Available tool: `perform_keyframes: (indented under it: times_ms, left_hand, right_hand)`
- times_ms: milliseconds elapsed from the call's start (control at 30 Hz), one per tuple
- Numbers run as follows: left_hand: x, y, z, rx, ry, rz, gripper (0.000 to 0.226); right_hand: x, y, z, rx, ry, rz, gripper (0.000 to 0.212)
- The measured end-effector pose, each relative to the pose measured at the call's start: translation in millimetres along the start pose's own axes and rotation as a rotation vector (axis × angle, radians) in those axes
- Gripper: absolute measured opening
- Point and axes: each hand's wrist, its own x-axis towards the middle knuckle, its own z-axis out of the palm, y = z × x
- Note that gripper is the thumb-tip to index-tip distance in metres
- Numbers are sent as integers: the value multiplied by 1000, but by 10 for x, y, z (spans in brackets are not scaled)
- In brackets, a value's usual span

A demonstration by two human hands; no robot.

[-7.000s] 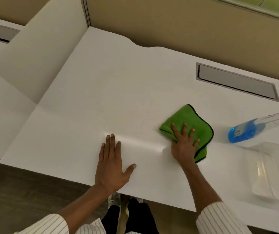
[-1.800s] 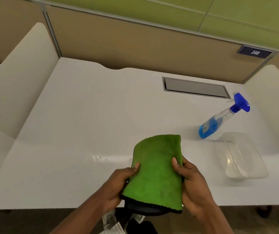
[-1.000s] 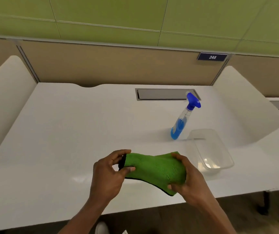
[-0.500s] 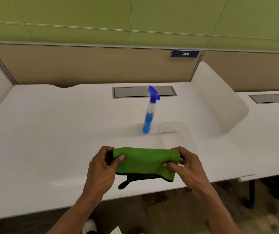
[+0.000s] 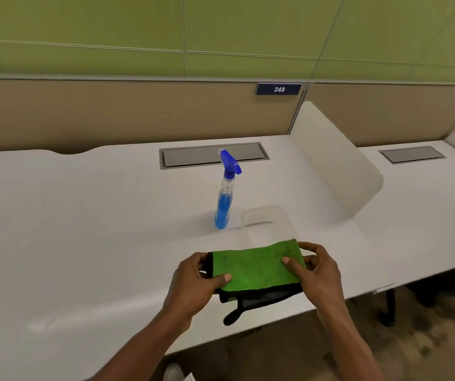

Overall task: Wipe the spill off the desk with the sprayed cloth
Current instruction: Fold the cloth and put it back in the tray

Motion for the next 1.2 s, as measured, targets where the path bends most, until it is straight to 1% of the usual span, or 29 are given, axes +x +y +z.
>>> perform_keyframes:
  times_ms: [67, 167, 267, 433, 633, 833, 967, 1100, 1200]
  left_hand:
    - [110, 83, 90, 33, -49, 4, 48]
    - [251, 225, 241, 106, -70, 41, 50]
    - [378, 347, 415, 201, -53, 109, 52]
    - [564, 474, 698, 231, -9, 117, 56]
    - [702, 518, 999, 312, 70, 124, 52]
    - [739, 441, 1314, 361, 150, 123, 34]
    - [800, 390, 1440, 408, 219, 119, 33]
    - [856, 316, 1502, 485, 254, 95, 32]
    - [897, 267, 1539, 533, 274, 87, 30]
  right_hand:
    - [85, 0, -75, -19, 52, 37, 48]
    - [216, -5, -193, -47, 101, 73, 49]
    - [357, -29, -293, -67, 104, 98, 53]
    - [628, -8, -376, -131, 114, 102, 59]
    - [985, 110, -303, -277, 93, 26, 56]
    - [1112, 333, -115, -378, 54, -85, 48]
    - [1189, 442, -40, -400, 58, -123, 43]
    - [1215, 503, 16, -529, 67, -102, 43]
    - [1194, 543, 70, -528, 78, -148, 41]
